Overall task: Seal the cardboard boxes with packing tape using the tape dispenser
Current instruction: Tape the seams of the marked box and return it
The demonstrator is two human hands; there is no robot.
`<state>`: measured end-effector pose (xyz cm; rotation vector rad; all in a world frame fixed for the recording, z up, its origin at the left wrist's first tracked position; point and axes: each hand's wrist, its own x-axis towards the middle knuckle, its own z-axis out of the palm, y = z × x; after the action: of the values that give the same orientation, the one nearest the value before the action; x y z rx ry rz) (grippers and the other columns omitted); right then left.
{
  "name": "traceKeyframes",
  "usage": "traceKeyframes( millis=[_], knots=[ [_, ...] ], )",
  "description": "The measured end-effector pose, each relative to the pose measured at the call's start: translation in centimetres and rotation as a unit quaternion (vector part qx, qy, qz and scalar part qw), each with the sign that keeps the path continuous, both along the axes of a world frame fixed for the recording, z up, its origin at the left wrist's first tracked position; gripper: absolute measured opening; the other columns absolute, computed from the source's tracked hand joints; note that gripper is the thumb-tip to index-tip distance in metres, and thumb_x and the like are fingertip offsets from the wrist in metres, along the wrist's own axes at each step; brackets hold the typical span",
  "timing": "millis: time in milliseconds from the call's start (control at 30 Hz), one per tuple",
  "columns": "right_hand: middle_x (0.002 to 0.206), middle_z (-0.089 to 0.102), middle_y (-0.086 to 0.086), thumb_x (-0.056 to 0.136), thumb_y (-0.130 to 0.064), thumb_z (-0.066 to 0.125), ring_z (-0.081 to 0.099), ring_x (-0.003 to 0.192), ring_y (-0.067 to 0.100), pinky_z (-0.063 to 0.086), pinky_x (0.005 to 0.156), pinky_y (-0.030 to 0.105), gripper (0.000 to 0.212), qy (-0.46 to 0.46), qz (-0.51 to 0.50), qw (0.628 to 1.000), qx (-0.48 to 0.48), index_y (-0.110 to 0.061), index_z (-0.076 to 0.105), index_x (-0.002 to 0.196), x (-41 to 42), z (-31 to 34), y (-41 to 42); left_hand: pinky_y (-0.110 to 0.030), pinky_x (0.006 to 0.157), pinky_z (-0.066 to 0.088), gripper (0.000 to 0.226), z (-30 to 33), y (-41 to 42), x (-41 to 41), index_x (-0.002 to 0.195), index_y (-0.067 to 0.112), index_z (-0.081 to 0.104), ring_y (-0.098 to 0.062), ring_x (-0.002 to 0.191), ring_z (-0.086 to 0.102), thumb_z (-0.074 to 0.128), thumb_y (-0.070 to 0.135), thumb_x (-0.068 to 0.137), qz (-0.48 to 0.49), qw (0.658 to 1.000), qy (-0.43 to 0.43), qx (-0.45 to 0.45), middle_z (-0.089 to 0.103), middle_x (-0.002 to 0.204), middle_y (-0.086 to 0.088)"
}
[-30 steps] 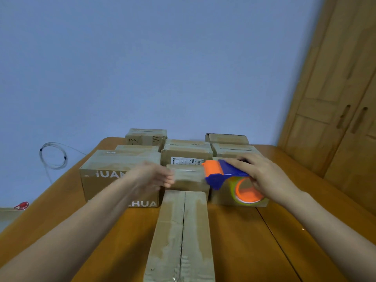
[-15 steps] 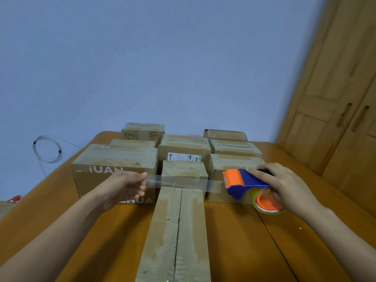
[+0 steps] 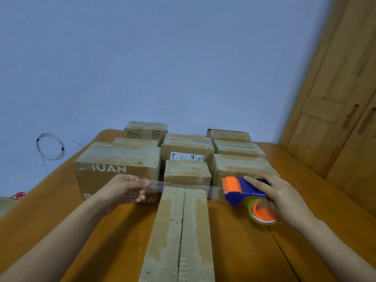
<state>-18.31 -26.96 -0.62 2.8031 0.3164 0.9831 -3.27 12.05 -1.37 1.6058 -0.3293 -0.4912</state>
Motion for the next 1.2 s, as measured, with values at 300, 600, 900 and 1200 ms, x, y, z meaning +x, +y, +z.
traceKeyframes(
  millis=[300,600,900,1200],
  knots=[
    [0.104,0.063,0.004,0.054,0.010,0.084,0.050,0.096,0.014,0.052,0.069,0.030,0.088,0.036,0.001,0.992,0.118,-0.018,0.054,0.132,-0.7,-7.7,3.9,-0.026,0.059,0.051,0.040,-4.8,-2.6,-2.3,0.089,-0.009,0.064,-0.023,0.071,0.058,0.065,0.030,0.080,-0.006,0.995,0.096,-0.033,0.063,0.083,-0.018],
    [0.101,0.065,0.003,0.043,-0.002,0.093,0.054,0.093,0.015,0.054,0.063,0.027,0.094,0.033,-0.023,0.996,0.084,-0.018,0.055,0.128,-0.5,-7.5,4.8,-0.026,0.067,0.054,0.030,-6.1,-3.4,-3.2,0.100,-0.001,0.069,-0.027,0.083,0.070,0.055,0.025,0.097,0.014,0.984,-0.013,0.176,0.073,0.093,-0.017],
    [0.098,0.066,0.005,0.042,-0.001,0.093,0.065,0.083,0.021,0.054,0.060,0.028,0.094,0.057,-0.050,0.994,0.083,-0.018,0.056,0.127,-0.6,-6.4,5.4,-0.022,0.060,0.046,0.033,-2.3,-2.8,-4.2,0.076,0.002,0.065,-0.012,0.061,0.058,0.050,0.019,0.099,0.160,0.964,-0.185,0.101,0.063,0.066,-0.005],
    [0.095,0.067,0.008,0.034,-0.010,0.097,0.066,0.081,0.023,0.055,0.058,0.030,0.105,0.075,-0.094,0.988,0.092,-0.018,0.047,0.127,-2.0,-5.7,7.0,-0.028,0.094,0.040,0.080,4.0,-6.5,-7.5,0.151,0.011,0.016,-0.021,0.124,0.048,0.046,0.058,0.092,-0.026,0.929,-0.226,0.293,0.046,0.142,-0.005]
  ],
)
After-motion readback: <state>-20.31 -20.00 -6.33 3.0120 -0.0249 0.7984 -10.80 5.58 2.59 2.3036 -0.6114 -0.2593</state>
